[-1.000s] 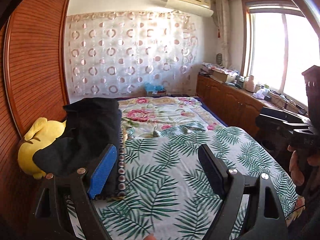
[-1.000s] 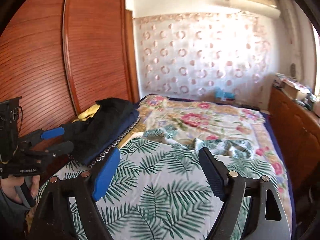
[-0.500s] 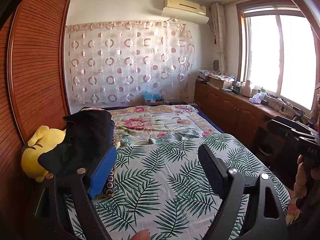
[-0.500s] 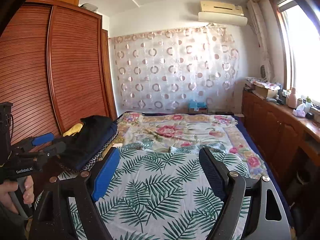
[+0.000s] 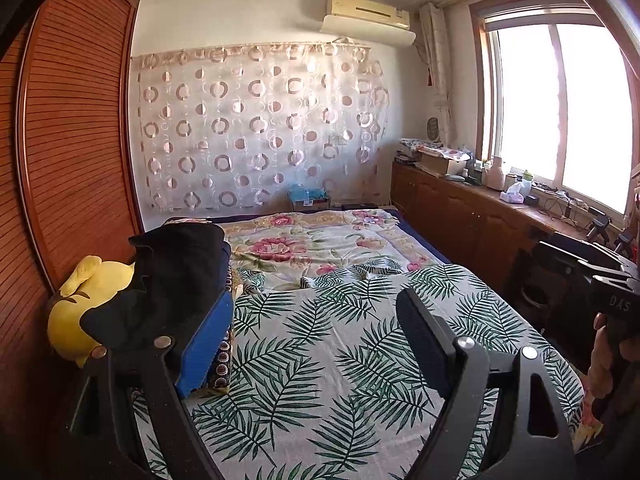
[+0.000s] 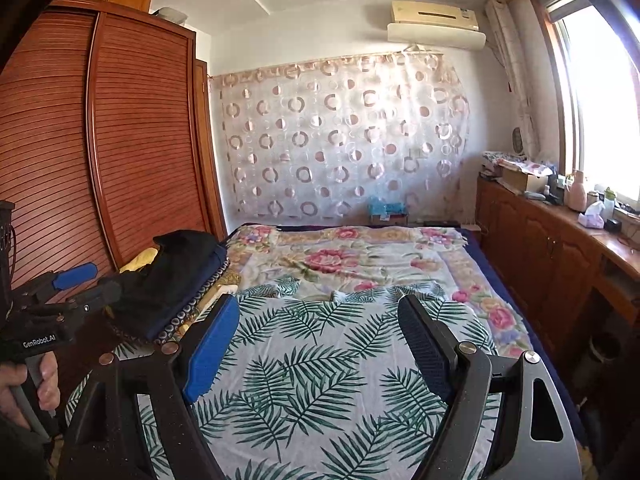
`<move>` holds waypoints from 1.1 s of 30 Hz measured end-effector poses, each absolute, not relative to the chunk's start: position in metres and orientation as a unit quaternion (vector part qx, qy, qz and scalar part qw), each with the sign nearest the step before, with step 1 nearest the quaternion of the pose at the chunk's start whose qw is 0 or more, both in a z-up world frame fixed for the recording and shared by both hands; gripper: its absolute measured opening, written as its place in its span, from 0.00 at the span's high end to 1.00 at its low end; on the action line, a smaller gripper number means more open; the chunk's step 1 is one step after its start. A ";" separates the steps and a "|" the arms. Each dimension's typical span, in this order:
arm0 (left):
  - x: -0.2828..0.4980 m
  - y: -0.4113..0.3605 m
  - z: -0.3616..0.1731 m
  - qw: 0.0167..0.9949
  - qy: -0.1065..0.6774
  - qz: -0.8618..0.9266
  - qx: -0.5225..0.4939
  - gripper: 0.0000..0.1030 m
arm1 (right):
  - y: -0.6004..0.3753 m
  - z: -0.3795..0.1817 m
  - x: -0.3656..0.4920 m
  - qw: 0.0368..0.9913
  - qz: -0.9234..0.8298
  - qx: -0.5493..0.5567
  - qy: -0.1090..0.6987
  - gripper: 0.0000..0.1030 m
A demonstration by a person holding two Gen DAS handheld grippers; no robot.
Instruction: Fold small clothes
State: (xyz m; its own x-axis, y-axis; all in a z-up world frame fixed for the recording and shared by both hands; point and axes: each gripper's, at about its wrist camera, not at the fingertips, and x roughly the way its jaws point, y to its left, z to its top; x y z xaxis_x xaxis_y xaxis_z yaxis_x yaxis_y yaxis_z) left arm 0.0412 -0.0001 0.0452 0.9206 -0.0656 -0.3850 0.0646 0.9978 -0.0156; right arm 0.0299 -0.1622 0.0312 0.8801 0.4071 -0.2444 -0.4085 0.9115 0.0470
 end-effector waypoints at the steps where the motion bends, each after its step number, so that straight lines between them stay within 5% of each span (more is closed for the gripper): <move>1: 0.041 0.000 0.045 0.980 0.196 -0.033 -0.002 0.18 | -0.164 0.032 0.031 0.969 0.210 -0.003 0.126 0.19; 33: 0.034 0.004 0.047 0.981 0.192 -0.023 -0.006 0.18 | -0.182 0.030 0.036 0.969 0.213 -0.008 0.122 0.19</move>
